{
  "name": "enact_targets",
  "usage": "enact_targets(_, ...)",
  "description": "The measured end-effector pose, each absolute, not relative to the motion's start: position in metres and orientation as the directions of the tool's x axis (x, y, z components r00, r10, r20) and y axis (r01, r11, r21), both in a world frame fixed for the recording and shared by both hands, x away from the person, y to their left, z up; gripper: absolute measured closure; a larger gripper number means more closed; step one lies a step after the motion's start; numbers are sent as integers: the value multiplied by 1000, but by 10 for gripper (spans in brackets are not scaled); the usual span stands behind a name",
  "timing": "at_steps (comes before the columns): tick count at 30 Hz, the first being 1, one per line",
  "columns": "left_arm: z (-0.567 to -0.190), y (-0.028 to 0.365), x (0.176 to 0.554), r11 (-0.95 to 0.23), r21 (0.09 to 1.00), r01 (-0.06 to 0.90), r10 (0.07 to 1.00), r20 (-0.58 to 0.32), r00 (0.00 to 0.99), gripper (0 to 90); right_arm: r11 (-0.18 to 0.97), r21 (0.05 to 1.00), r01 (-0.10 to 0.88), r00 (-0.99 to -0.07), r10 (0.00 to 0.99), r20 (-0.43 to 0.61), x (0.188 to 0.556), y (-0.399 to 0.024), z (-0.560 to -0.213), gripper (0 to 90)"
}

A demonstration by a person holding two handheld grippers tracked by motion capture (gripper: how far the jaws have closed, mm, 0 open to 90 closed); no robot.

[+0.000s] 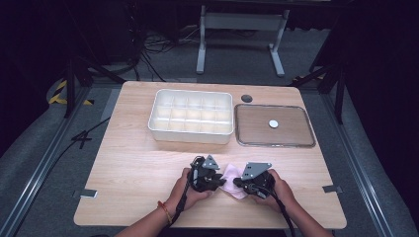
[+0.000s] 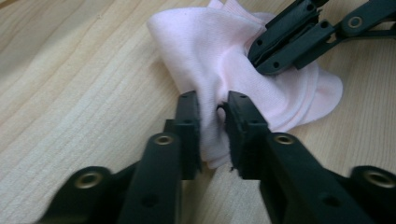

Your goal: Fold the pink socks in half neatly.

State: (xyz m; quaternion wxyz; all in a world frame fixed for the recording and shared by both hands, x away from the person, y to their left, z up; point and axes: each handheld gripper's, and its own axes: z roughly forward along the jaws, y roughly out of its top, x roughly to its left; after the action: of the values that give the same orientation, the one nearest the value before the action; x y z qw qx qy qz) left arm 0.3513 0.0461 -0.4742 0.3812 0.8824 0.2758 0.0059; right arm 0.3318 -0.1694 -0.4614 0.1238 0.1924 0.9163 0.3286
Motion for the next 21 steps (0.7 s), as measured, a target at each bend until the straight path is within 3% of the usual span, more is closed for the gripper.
enact_targets(6,-472,46,351,-540,707,457,488,-180,854,838,710,648,277,-899,429,-87,334,-168,-463,889)
enact_targets(21,-461,46,347,-521,760,389,457,-137,879,838,698,662,274,-893,440,-94,336,-159,-465,885)
